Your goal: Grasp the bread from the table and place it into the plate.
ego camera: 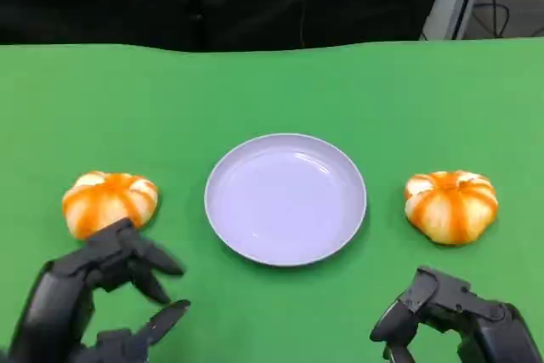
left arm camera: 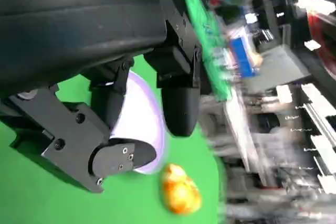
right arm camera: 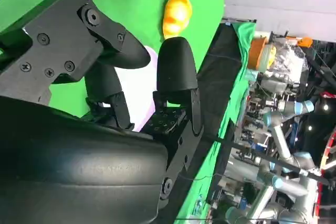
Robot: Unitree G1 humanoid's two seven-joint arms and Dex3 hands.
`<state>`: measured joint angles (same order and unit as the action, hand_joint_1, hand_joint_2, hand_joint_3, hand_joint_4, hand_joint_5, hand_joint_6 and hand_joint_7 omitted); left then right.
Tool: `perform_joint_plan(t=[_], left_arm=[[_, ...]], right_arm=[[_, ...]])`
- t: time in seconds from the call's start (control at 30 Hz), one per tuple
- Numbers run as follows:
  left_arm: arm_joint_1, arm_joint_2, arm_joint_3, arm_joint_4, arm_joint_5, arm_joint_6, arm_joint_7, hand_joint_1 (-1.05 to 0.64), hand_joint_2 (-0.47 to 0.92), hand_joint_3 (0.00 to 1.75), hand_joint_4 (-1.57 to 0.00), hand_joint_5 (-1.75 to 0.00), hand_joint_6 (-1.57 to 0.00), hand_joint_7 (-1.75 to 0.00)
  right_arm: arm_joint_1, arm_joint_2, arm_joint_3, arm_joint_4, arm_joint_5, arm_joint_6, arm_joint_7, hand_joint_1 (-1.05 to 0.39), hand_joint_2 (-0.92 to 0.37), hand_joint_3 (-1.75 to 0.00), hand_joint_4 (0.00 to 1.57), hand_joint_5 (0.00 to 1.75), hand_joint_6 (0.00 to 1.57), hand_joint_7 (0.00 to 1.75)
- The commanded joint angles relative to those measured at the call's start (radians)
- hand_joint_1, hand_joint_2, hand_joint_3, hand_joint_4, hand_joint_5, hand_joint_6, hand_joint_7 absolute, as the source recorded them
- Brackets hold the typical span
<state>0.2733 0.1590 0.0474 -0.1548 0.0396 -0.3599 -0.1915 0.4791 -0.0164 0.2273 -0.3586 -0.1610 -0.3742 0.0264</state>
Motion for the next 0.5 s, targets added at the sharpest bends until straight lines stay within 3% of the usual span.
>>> perform_joint_plan(t=[0.03,0.3,0.4,0.5], left_arm=[[-0.073,0.088,0.015,-0.064,0.241,0.150,0.059,-0.41,0.91,0.06,-0.09,-0.87,-0.41,-0.20],[-0.087,0.104,0.003,-0.095,0.293,0.225,0.059,-0.43,0.92,0.04,-0.07,-0.79,-0.40,-0.10],[-0.169,0.189,-0.021,-0.075,0.426,0.292,0.027,-0.48,0.92,0.01,-0.01,-0.51,-0.28,-0.01],[-0.180,0.204,-0.032,-0.076,0.442,0.312,0.029,-0.49,0.92,0.01,0.00,-0.47,-0.26,0.00]], right_arm=[[-0.006,0.000,0.001,0.009,0.011,0.007,-0.003,-0.08,-0.37,-1.28,0.69,1.63,0.76,1.32],[-0.007,0.000,0.002,0.010,0.011,0.008,-0.003,-0.07,-0.38,-1.27,0.68,1.63,0.76,1.33],[-0.003,-0.003,-0.002,0.009,0.014,0.004,-0.003,-0.08,-0.38,-1.27,0.68,1.63,0.76,1.32],[-0.003,-0.003,-0.002,0.009,0.015,0.003,-0.003,-0.08,-0.38,-1.27,0.68,1.63,0.76,1.32]])
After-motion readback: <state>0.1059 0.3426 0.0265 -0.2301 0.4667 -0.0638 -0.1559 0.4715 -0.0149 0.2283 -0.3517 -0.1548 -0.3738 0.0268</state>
